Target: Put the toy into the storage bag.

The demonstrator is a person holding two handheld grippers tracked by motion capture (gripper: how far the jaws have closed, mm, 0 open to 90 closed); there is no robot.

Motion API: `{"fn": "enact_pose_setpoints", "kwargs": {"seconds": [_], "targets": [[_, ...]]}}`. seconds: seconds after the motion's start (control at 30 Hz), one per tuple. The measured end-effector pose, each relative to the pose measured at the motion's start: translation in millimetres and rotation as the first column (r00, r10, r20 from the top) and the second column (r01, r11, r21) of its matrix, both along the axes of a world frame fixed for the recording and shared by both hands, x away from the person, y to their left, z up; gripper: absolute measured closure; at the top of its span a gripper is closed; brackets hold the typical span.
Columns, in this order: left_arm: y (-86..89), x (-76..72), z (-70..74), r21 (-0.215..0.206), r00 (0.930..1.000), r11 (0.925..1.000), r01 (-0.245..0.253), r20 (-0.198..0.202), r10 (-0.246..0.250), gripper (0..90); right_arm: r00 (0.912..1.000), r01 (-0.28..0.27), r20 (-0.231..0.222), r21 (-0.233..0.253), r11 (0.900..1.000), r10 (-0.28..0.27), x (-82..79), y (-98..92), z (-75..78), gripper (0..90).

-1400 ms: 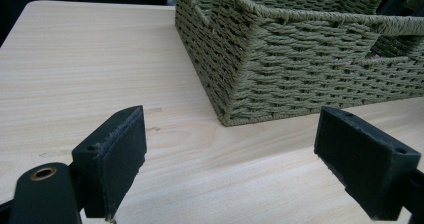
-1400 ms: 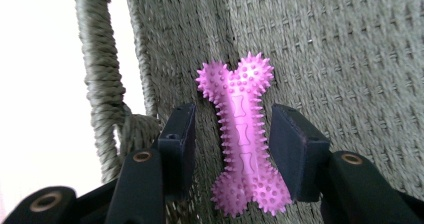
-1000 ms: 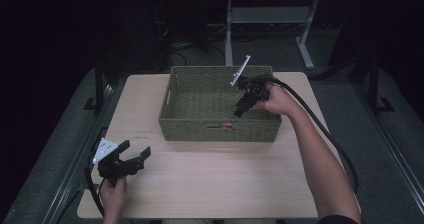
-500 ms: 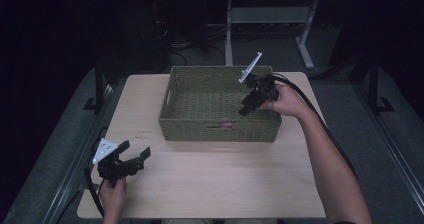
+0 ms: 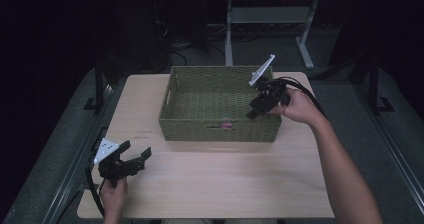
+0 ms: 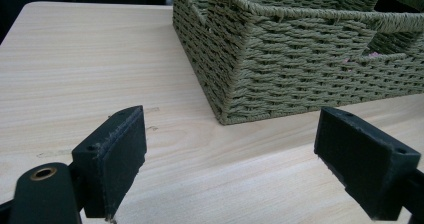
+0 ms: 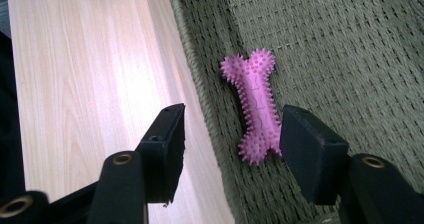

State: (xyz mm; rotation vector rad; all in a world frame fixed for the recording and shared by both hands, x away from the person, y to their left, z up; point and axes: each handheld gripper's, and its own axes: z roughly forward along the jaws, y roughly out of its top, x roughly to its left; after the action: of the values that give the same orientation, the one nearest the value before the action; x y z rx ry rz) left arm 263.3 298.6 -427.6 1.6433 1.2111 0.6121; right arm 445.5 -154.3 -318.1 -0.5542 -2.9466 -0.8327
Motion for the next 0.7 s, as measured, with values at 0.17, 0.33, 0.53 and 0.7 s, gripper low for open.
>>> {"fn": "enact_pose_setpoints", "kwargs": {"seconds": [0.17,0.33,0.53,0.7], "targets": [[-0.2,-0.2,0.1,0.002,1.0,1.0,-0.001,0.001,0.001,12.8,1.0,0.006,0.003,0.004,1.0,-0.006,-8.4,-7.7,-1.9,41.2],[-1.5,0.0,-0.1,0.004,1.0,1.0,0.001,-0.002,-0.001,12.8,0.9999,0.014,0.003,0.019,1.0,-0.014,-17.3,-15.9,-4.2,41.1],[-2.0,-0.1,-0.1,0.007,1.0,1.0,0.002,-0.001,-0.002,12.8,0.9997,0.018,0.016,0.026,1.0,-0.018,-28.1,-24.3,-6.3,40.5],[-1.0,-0.4,0.0,0.007,1.0,1.0,0.0,-0.001,0.0,12.8,0.9996,0.022,0.016,0.031,0.999,-0.023,-35.6,-31.6,-7.4,40.0]]}}
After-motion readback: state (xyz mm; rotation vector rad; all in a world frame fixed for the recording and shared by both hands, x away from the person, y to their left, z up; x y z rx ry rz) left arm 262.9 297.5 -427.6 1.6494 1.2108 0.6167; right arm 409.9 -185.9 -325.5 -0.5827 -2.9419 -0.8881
